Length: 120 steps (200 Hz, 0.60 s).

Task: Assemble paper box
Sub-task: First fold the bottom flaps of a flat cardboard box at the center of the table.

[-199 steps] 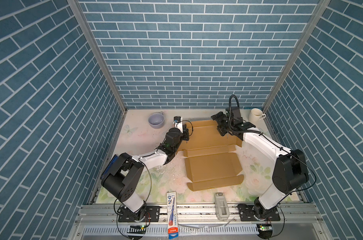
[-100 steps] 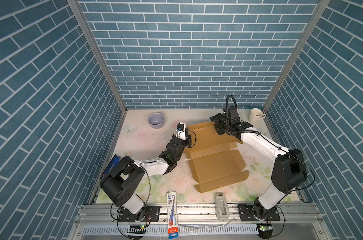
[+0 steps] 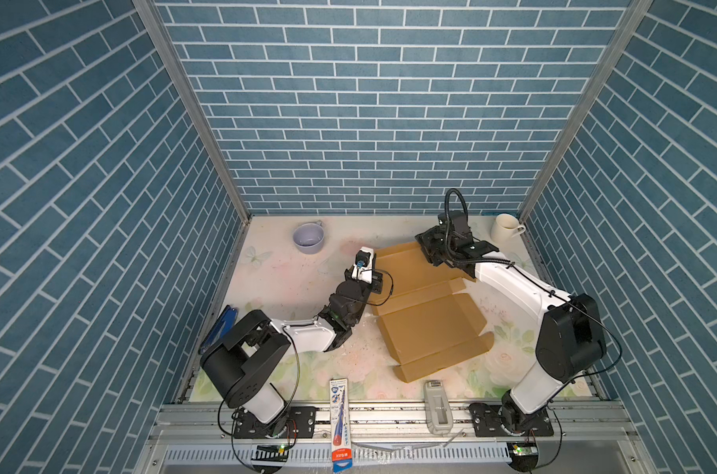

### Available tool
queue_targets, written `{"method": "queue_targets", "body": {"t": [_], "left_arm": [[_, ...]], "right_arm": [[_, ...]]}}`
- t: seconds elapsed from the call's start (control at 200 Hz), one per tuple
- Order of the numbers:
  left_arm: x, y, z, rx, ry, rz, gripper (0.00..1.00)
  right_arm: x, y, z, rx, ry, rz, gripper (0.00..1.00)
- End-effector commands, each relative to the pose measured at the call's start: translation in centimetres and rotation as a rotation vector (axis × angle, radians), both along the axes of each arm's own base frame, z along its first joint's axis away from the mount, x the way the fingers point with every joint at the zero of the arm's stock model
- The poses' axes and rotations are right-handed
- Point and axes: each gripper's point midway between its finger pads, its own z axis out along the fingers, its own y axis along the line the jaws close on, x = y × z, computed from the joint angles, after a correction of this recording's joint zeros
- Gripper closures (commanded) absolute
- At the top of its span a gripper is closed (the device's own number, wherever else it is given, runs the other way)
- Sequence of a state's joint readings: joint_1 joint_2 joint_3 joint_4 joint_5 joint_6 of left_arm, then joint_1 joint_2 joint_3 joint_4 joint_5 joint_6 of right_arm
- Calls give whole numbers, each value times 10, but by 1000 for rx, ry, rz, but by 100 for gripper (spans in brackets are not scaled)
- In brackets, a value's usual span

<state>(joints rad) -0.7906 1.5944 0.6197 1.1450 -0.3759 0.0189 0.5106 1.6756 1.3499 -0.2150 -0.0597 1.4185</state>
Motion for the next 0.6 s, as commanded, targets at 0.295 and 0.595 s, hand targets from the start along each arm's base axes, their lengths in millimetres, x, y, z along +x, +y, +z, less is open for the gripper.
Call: {"method": "queue_targets", "body": {"t": [0.295, 0.595], "left_arm": [[-12, -12, 11, 48, -153, 41, 100], [-9, -11, 9, 53, -148, 59, 100]], "right_arm": [[-2, -1, -4, 21, 10, -36, 67], [-3, 0, -10, 28, 17, -33, 76]]}}
